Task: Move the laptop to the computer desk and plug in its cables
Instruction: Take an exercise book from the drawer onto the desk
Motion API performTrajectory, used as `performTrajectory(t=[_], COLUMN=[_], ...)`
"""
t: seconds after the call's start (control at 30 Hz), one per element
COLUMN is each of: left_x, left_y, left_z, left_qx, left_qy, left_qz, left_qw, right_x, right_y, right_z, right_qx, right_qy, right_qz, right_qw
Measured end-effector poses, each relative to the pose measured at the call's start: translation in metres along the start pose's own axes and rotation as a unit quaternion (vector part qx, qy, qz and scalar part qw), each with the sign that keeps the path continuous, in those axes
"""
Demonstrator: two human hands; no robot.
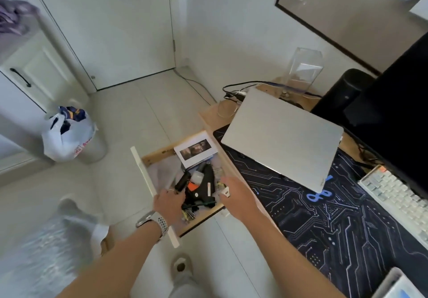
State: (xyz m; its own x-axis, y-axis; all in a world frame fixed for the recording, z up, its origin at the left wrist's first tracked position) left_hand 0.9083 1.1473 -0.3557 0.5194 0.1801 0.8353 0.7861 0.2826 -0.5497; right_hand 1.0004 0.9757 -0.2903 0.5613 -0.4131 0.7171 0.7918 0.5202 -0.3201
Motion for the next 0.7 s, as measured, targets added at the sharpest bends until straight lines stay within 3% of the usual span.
performTrajectory(t=[0.37,0.7], left_x=[-0.018,-0.029], left_y=[0.043,0.073], left_z=[0.005,-0.030], left_qx=[-0.054,-0.147], left_qy=[0.074,0.050], left_qz=[-0.043,-0.053], left_qw=[0.995,0.986], right_x=[-0.081,-0.109], right_y=[0.037,0.042], right_z=[-0.026,-0.038], right_qx=[-0.090,-0.082], right_qy=[-0.110,-0.191], right_qz=[0.088,0.120], right_qw=[0.986,0.971])
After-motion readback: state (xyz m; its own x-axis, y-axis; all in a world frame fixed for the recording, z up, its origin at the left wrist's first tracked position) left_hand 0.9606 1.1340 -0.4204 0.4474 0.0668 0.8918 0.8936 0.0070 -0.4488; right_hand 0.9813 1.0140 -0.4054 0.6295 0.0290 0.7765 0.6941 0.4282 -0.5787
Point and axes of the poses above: each hand's wrist, its own y-axis towards the middle knuckle, its own x-axis out of the back of the hand, z = x × y, the point moved 4 cm from there along y, towards the middle knuckle, and after that the axes turned 6 degrees about y, right-handed, at the moved point
